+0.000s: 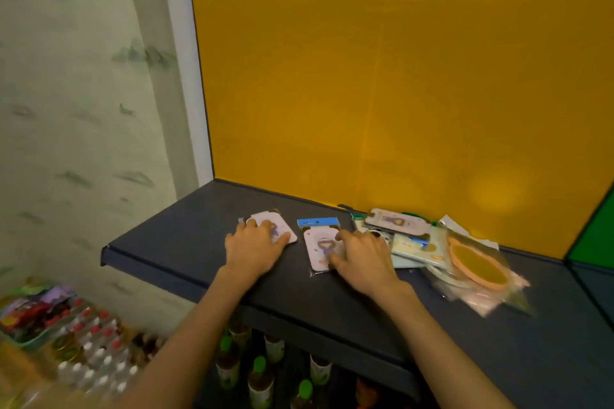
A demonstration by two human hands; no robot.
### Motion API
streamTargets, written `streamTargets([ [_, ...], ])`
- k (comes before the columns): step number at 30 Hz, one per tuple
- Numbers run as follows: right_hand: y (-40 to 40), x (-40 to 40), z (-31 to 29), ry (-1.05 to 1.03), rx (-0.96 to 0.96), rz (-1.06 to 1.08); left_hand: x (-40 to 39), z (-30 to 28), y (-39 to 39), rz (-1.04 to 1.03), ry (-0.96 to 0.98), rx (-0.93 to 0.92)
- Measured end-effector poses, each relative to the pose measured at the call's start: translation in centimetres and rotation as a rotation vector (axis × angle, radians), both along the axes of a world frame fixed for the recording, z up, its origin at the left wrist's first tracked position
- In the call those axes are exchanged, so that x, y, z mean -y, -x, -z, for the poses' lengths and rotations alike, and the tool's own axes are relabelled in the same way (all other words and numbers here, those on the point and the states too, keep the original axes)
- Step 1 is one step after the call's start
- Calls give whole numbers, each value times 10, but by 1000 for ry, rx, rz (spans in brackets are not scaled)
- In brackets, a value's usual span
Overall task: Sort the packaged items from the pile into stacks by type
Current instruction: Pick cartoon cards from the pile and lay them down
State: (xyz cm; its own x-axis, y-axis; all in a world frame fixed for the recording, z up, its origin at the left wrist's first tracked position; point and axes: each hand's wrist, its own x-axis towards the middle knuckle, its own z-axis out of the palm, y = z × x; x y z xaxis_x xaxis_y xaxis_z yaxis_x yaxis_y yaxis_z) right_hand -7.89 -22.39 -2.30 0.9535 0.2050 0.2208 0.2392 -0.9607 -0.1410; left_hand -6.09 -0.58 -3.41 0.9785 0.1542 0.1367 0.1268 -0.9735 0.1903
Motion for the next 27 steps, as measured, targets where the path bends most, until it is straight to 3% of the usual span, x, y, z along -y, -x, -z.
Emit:
streamTargets([
  [8, -8, -21, 8, 30, -98, 119, -21, 15, -12, 35, -8, 8],
  [12, -12, -26, 9, 28, -136, 154, -42, 12, -18, 31, 121, -50],
  [17, -13, -30, 6, 50, -175, 186, -62, 3, -24, -37, 433, -11],
  [22, -12, -33, 4, 39, -208, 238, -59, 4, -22, -121, 306, -62],
  [27, -13, -38, 2, 29, -220, 271, -58, 3, -29, -138, 428, -161],
])
